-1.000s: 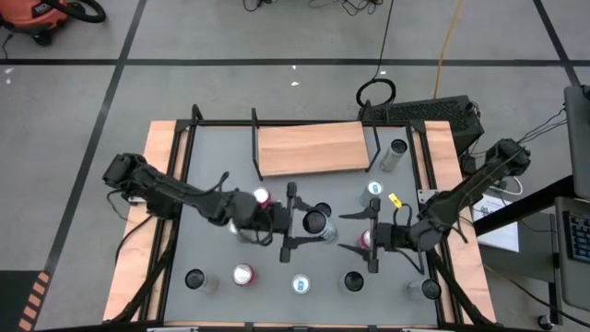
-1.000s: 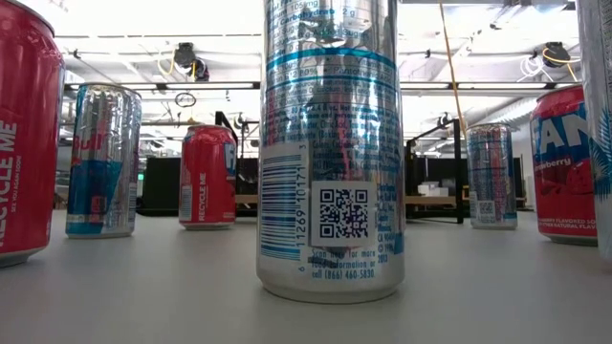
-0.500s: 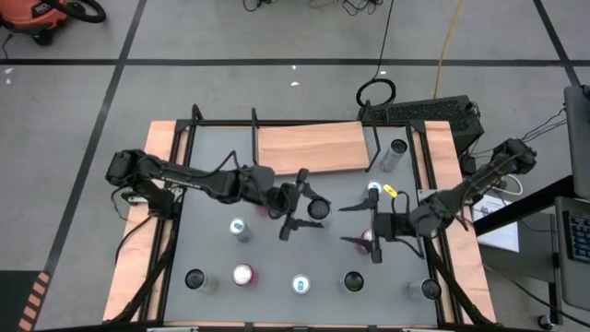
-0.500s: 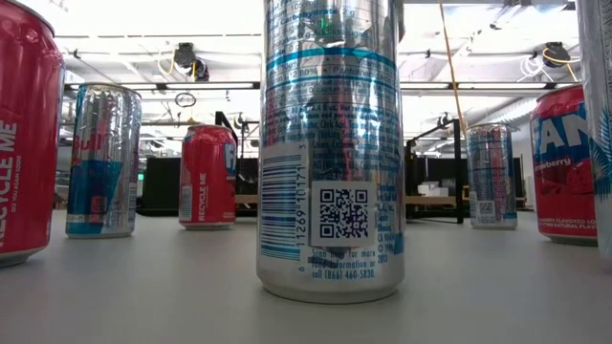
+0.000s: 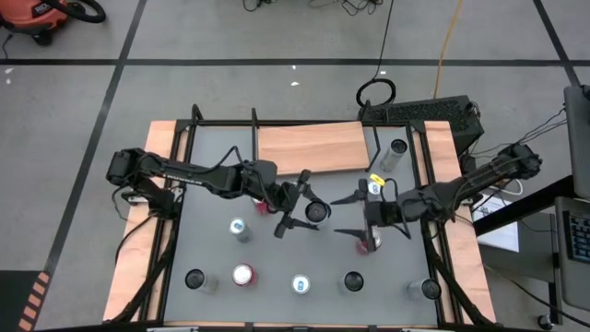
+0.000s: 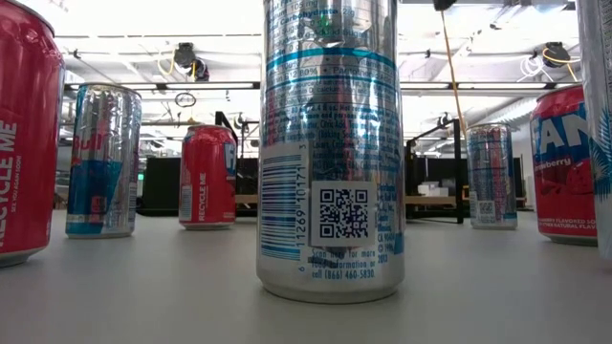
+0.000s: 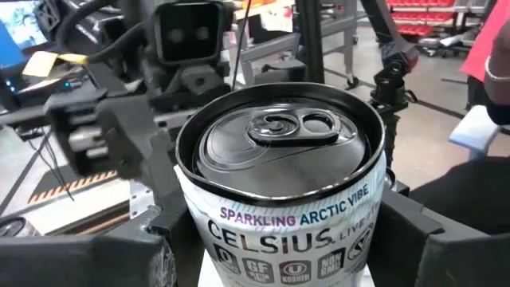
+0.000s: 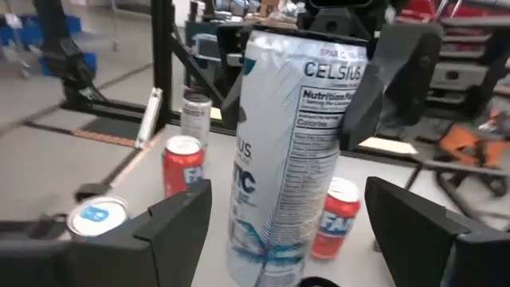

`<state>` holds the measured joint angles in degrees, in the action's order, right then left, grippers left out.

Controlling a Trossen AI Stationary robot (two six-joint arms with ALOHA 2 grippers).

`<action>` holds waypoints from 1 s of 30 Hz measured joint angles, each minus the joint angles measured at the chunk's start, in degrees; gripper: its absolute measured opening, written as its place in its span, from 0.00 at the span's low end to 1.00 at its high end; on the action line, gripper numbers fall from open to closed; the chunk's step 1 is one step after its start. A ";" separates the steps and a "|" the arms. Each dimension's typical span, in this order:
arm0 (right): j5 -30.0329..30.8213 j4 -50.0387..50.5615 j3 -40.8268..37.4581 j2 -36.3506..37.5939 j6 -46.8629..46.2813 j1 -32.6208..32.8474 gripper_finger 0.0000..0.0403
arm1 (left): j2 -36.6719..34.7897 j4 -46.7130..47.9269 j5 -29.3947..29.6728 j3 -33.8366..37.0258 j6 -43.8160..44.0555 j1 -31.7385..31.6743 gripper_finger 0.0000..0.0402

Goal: Place canned beverage on shelf
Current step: Put the top left white blue soda can on the shelf

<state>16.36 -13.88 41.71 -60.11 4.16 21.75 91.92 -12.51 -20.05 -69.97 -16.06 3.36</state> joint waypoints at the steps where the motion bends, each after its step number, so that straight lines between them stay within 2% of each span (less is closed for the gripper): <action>1: -0.50 -0.26 0.00 -0.30 -1.04 -0.53 0.73 | 0.00 -0.15 -0.31 0.00 -0.39 -0.19 0.63; 9: -4.17 -3.00 0.00 -3.50 -7.37 -4.39 0.73 | 0.00 -2.71 -0.77 0.00 -1.32 -0.77 0.63; 22: -14.13 -10.45 0.00 -8.33 -5.88 -9.13 0.73 | 0.04 -3.25 -0.83 0.00 -2.86 -0.80 0.63; 26: -18.15 -12.84 0.00 -9.80 -5.30 -10.31 0.70 | 0.07 -3.15 -0.85 0.00 -2.84 -0.77 0.63; 30: -19.67 -14.10 0.00 -10.75 -5.00 -11.00 0.64 | 0.22 -2.96 -0.92 0.00 -2.80 -0.77 0.63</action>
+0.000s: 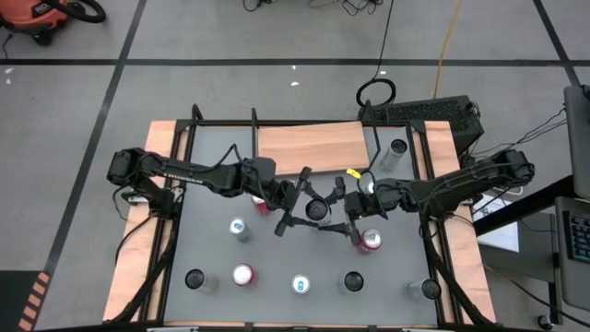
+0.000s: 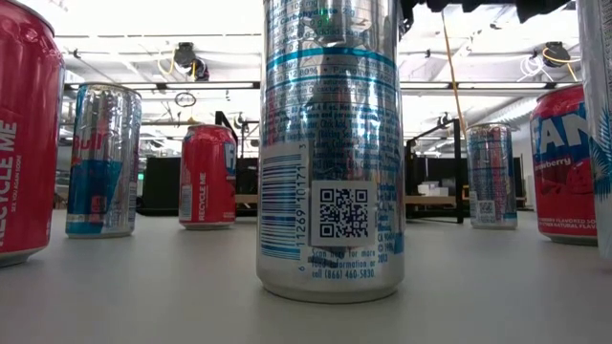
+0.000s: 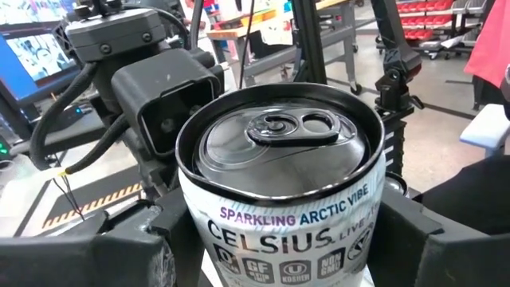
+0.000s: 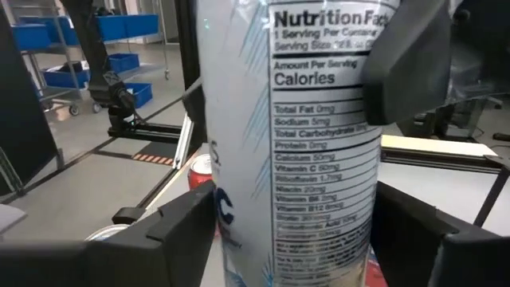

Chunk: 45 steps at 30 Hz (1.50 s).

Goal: Place canned beverage on shelf
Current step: Put the top left white blue soda can on the shelf

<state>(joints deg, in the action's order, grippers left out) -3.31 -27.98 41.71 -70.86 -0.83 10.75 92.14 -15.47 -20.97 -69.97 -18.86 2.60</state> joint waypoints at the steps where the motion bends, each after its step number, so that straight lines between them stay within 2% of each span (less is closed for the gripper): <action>1: -0.15 -0.11 0.00 -0.10 0.10 -0.13 0.63 | 0.00 0.09 -0.01 0.00 0.03 -0.01 0.63; 8: -2.56 -0.34 -0.07 -0.10 1.59 -0.88 0.52 | 0.00 0.10 1.30 0.00 -0.41 0.04 0.63; 14: -2.51 -0.32 -0.08 -0.10 2.72 -0.99 0.51 | 0.00 0.51 1.59 0.00 -1.22 0.04 0.63; 17: -2.90 -0.15 -0.09 -0.10 3.22 -1.01 0.51 | 0.00 0.78 3.56 0.00 -1.12 0.18 0.65; 20: -3.05 -0.07 -0.11 0.11 3.64 -1.05 0.51 | 0.00 0.47 6.39 0.00 -0.39 0.36 0.72; 26: -2.54 -0.16 -0.11 1.14 4.56 -1.14 0.51 | -0.17 -2.62 8.89 -0.02 0.15 0.28 0.95; 28: -2.61 -0.12 -0.09 1.95 4.59 -1.47 0.50 | -0.42 -3.74 9.86 -0.02 0.29 0.26 0.98; 34: -1.73 1.08 0.02 4.14 4.60 -2.32 0.50 | -2.15 -2.78 14.98 -0.04 0.28 0.19 0.97; 45: -1.43 3.44 0.02 5.76 4.80 -4.47 0.50 | -4.21 -0.87 20.50 -0.09 0.43 0.56 0.97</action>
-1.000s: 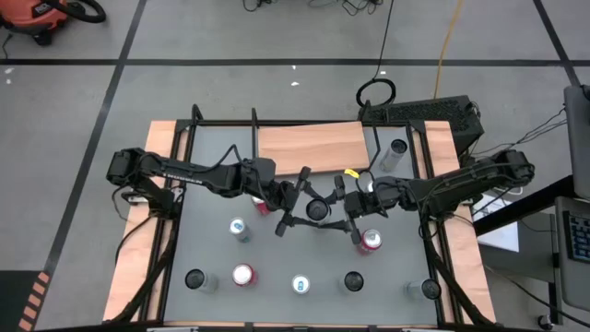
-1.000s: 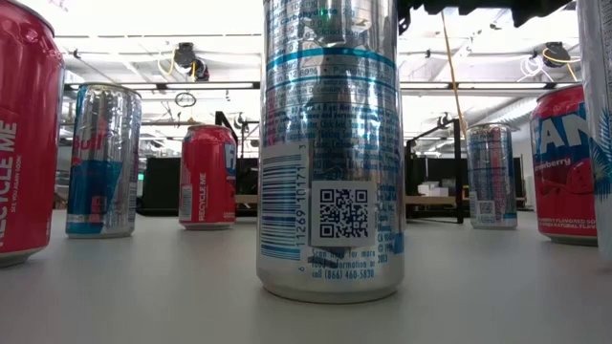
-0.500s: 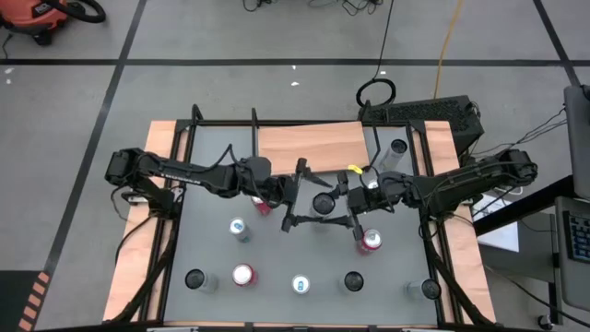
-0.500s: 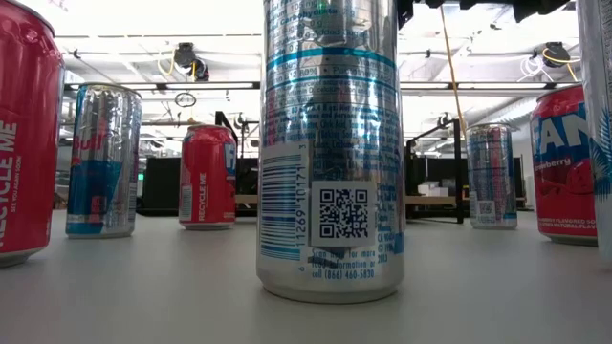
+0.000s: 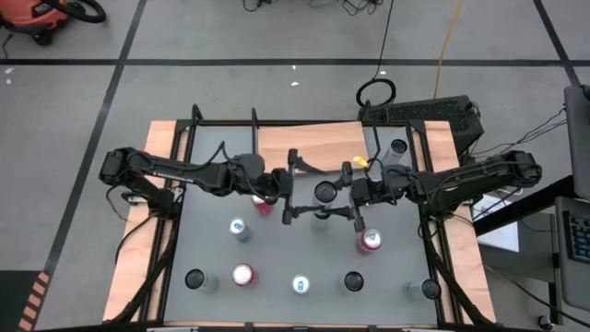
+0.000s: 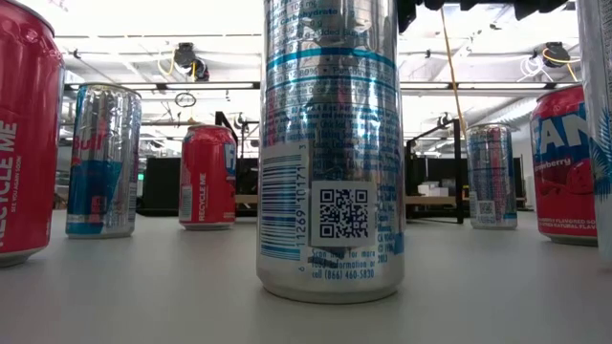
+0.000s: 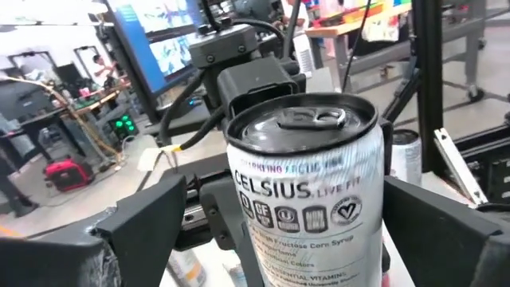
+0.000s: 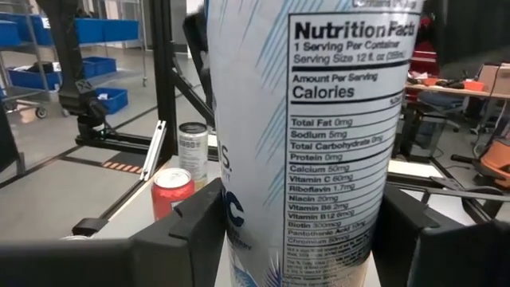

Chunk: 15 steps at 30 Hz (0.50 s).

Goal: Place canned beverage on shelf
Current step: Put the top left white blue soda can on the shelf

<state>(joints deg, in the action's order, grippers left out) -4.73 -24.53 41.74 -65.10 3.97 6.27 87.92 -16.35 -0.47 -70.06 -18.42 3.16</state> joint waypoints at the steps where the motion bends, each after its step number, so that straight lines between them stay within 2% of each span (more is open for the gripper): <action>1: -0.06 0.17 0.00 -0.02 0.06 -0.26 0.50 | -0.10 -0.06 0.47 0.00 0.02 0.09 0.97; 9: 0.15 2.07 -0.02 0.59 0.39 -2.53 0.50 | -3.07 6.40 9.64 0.00 2.99 1.41 0.98; 15: -0.58 5.06 -0.02 1.90 1.70 -4.51 0.50 | -3.17 7.53 13.55 0.00 3.14 2.75 0.98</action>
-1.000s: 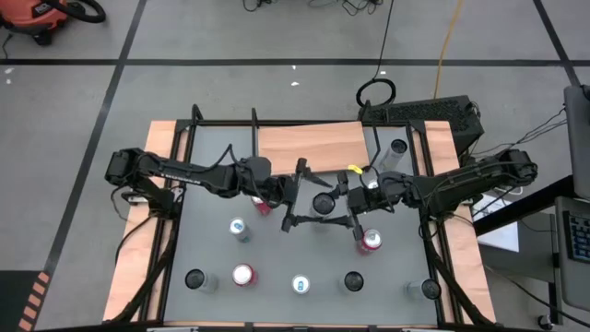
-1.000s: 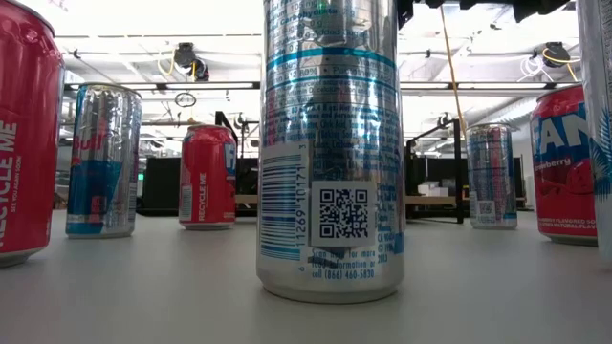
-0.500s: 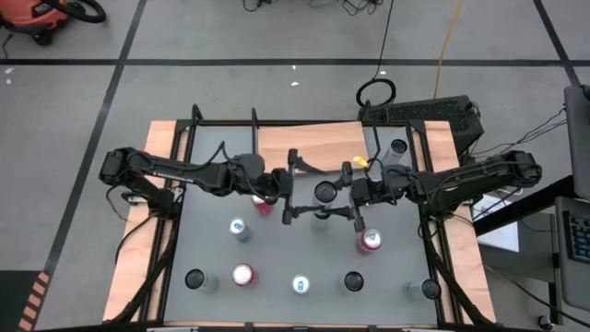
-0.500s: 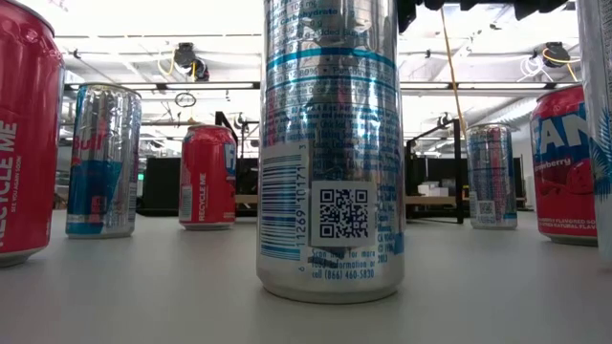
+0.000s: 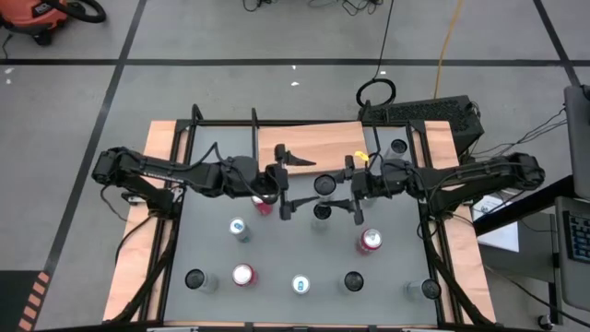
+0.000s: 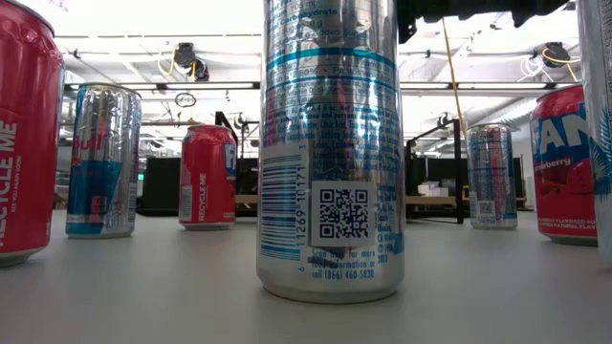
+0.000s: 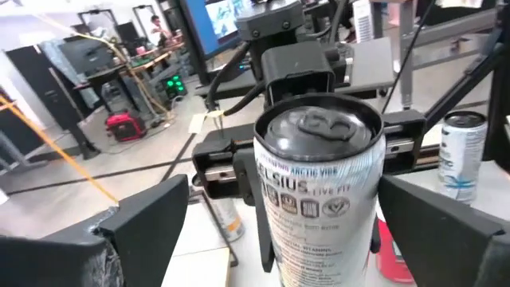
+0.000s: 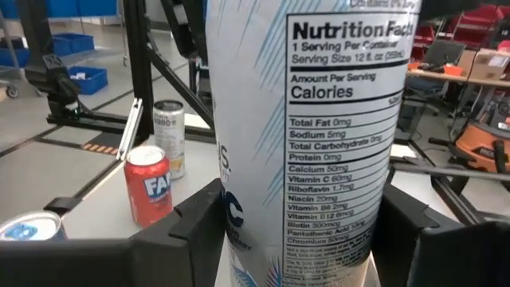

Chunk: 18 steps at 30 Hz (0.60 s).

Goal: Place canned beverage on shelf
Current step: Put the top left white blue soda can on the shelf

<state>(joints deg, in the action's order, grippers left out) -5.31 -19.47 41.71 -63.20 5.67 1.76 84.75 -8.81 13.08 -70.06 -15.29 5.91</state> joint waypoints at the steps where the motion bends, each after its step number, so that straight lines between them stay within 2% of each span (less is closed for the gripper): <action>1: -0.14 0.68 -0.04 0.11 0.01 -0.33 0.50 | 0.00 0.49 1.02 0.00 0.03 0.26 0.98; 8: 0.82 1.09 -0.08 0.15 0.21 -2.91 0.50 | 0.02 6.52 13.41 0.00 5.86 0.93 0.98; 18: 0.37 0.53 -0.07 0.15 1.49 -5.91 0.50 | 0.04 14.27 14.82 0.02 10.99 0.80 0.97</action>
<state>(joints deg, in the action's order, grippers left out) -4.94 -18.95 41.65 -63.05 7.16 -4.14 84.79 5.46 27.90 -70.05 -4.30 6.71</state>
